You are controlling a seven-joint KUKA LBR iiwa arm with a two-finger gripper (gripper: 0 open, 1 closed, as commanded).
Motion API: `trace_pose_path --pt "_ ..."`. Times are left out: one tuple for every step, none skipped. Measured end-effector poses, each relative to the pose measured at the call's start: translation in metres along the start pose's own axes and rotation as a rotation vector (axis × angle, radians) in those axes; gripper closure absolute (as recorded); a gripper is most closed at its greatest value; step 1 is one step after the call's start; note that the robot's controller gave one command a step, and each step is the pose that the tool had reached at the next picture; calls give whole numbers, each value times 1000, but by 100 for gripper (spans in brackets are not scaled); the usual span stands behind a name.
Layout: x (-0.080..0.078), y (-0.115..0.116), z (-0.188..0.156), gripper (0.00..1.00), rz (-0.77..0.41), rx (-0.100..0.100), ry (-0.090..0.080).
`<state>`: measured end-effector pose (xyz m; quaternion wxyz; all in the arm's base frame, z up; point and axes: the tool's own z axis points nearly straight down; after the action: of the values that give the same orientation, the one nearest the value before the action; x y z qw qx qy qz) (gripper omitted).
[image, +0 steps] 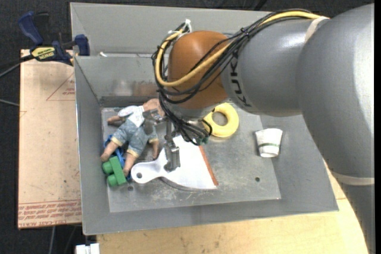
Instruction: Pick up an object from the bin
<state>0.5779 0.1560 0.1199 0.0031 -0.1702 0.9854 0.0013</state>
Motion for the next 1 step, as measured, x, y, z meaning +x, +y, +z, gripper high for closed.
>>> trace_pose_path --pt "51 5 41 0 16 -2 -2"
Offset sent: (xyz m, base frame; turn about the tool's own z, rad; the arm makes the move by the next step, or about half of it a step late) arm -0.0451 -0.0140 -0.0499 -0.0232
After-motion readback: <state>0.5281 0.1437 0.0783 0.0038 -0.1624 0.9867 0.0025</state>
